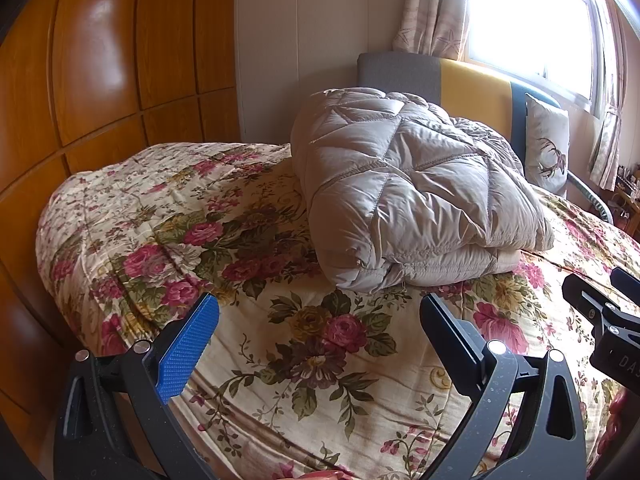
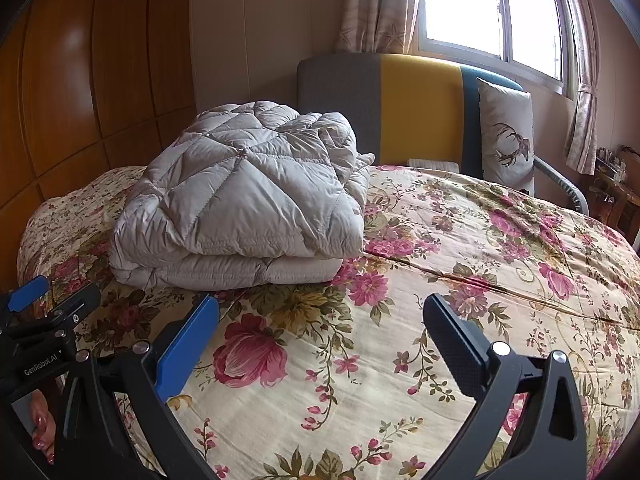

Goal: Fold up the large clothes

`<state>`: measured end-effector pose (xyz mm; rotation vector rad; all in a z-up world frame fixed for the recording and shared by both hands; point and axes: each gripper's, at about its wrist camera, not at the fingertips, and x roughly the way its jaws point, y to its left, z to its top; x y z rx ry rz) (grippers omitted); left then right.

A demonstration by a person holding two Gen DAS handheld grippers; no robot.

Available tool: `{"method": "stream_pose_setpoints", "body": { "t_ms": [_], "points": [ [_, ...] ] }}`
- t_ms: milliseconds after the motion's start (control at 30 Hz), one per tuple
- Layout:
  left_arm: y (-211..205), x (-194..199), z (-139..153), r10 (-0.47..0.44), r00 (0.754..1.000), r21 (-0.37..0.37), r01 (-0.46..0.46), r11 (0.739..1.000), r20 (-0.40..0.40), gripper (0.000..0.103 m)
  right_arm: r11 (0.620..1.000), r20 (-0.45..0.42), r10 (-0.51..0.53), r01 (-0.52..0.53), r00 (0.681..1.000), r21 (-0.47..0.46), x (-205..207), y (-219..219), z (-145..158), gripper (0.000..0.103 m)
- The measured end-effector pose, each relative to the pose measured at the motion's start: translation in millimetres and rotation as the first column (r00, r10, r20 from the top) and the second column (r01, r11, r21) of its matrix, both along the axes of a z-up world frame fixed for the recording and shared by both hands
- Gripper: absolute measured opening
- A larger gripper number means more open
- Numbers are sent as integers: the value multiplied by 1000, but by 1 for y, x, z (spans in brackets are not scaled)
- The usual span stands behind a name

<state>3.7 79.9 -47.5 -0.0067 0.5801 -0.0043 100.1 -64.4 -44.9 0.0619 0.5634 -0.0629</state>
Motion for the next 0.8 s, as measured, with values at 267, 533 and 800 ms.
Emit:
{"method": "stream_pose_setpoints", "body": {
  "t_ms": [267, 533, 800],
  "points": [
    [0, 2, -3, 5, 1000, 0, -5, 1000, -24, 99, 1000, 2, -4, 4, 1000, 0, 0, -1, -1, 101],
    [-1, 2, -3, 2, 1000, 5, -2, 1000, -23, 99, 1000, -4, -1, 1, 1000, -1, 1, -1, -3, 101],
    [-3, 1, -3, -2, 999, 4, 2, 1000, -32, 99, 1000, -9, -1, 1, 1000, -2, 2, 0, -4, 101]
  ]
}}
